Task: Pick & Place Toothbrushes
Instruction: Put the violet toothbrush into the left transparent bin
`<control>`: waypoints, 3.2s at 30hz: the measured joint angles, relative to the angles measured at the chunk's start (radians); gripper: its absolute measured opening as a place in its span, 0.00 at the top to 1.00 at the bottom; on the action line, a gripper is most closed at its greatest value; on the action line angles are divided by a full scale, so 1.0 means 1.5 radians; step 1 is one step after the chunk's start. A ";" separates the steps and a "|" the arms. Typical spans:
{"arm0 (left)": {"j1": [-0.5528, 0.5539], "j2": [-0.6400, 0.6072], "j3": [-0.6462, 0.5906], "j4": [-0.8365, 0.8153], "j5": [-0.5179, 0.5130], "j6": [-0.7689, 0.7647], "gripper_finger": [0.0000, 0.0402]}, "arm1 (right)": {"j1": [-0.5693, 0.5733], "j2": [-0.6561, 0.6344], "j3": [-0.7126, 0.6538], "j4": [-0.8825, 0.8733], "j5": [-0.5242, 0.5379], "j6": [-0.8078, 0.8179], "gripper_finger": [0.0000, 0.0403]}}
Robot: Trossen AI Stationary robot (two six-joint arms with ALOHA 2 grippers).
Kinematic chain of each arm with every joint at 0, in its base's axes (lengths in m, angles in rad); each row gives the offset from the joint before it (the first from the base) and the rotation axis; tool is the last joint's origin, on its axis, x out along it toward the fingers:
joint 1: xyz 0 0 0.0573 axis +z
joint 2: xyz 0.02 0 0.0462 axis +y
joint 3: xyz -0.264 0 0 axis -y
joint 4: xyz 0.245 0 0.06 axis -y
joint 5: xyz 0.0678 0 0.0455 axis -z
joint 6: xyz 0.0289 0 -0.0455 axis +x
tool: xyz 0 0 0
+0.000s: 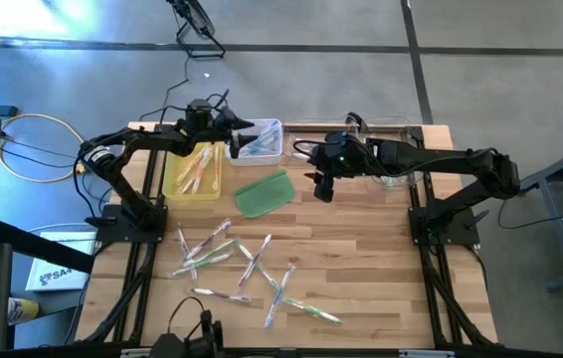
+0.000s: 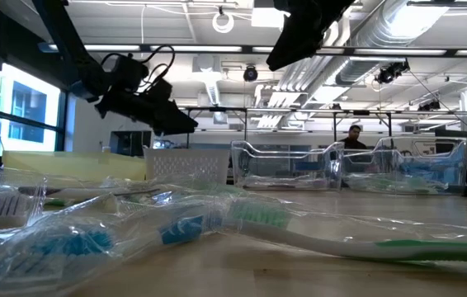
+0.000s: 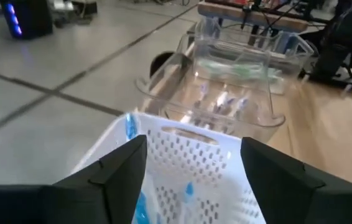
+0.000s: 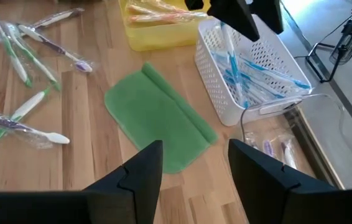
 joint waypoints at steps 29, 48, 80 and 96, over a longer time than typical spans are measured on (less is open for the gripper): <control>0.000 -0.001 0.001 0.058 -0.003 -0.014 0.35 | -0.001 0.000 0.000 0.029 -0.002 0.049 0.56; -0.055 -0.007 -0.020 0.129 -0.031 0.053 0.35 | -0.020 -0.014 0.000 0.099 -0.124 0.054 0.56; -0.267 -0.174 -0.095 0.073 0.033 0.182 0.35 | -0.067 -0.379 -0.578 0.581 -0.211 0.193 0.56; -0.436 -0.304 -0.095 -0.259 -0.076 0.215 0.35 | -0.024 -0.379 -0.629 0.703 -0.263 0.172 0.56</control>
